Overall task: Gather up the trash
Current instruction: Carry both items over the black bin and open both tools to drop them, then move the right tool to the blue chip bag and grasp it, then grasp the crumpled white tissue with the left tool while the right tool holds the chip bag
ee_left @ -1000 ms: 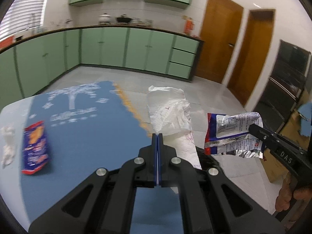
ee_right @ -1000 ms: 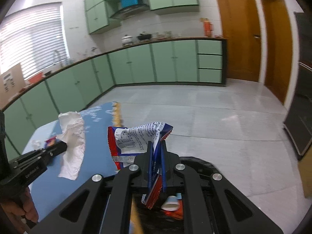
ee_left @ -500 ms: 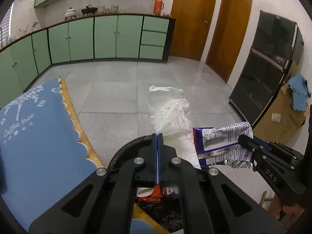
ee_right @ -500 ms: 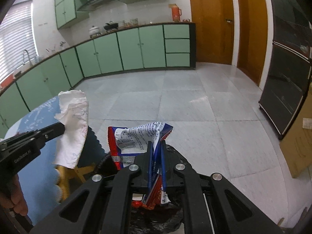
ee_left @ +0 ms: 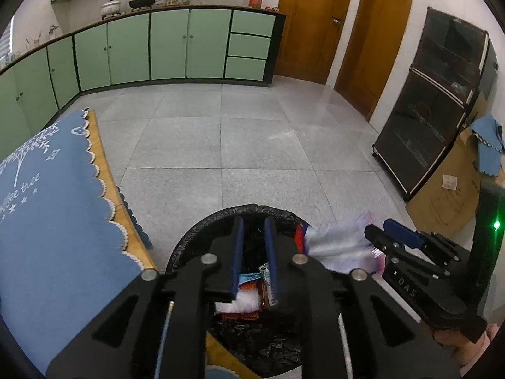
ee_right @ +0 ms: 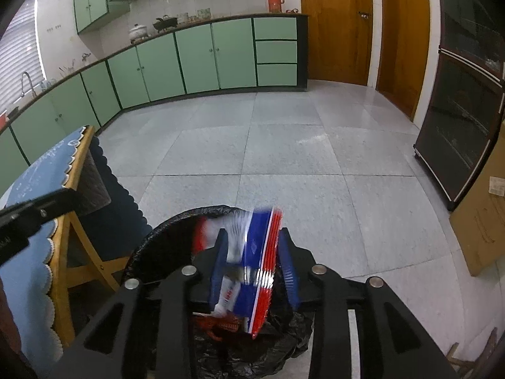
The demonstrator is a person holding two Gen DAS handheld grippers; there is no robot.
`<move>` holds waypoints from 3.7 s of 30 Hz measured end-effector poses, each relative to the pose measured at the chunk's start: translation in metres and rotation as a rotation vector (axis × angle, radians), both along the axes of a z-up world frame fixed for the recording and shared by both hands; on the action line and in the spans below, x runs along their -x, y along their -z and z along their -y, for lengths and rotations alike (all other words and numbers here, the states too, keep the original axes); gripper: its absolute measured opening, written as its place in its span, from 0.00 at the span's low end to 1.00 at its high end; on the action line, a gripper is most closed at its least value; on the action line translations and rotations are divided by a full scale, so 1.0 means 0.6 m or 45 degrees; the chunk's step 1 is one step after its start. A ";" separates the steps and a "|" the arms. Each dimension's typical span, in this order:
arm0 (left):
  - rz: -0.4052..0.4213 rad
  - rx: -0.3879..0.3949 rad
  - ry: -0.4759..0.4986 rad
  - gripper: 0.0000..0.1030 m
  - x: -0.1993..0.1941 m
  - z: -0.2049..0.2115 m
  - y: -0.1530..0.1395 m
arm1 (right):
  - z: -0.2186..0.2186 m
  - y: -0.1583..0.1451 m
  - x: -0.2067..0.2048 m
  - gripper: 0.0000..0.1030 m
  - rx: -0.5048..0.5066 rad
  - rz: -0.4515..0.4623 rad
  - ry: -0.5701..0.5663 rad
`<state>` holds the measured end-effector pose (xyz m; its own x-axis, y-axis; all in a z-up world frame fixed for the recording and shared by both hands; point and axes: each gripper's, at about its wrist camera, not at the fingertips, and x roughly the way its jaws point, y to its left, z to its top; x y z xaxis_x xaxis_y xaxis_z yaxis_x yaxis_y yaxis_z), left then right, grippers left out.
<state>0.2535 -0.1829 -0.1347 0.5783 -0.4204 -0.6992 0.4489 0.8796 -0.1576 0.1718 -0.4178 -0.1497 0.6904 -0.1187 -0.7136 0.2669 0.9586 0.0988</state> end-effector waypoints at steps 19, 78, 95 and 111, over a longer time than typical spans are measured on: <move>0.240 0.001 -0.408 0.52 0.090 -0.257 -0.110 | -0.149 -0.144 0.034 0.76 -0.015 0.255 -0.264; 0.157 -0.097 -0.975 0.66 0.161 -0.699 -0.048 | -0.705 -0.077 -0.089 0.00 -0.067 -0.002 -0.939; 0.155 -0.094 -0.981 0.66 0.155 -0.700 -0.044 | -0.720 -0.059 -0.129 0.34 -0.165 -0.121 -0.941; 0.138 -0.085 -0.970 0.68 0.135 -0.711 -0.040 | -0.702 -0.090 -0.113 0.05 -0.193 -0.017 -0.951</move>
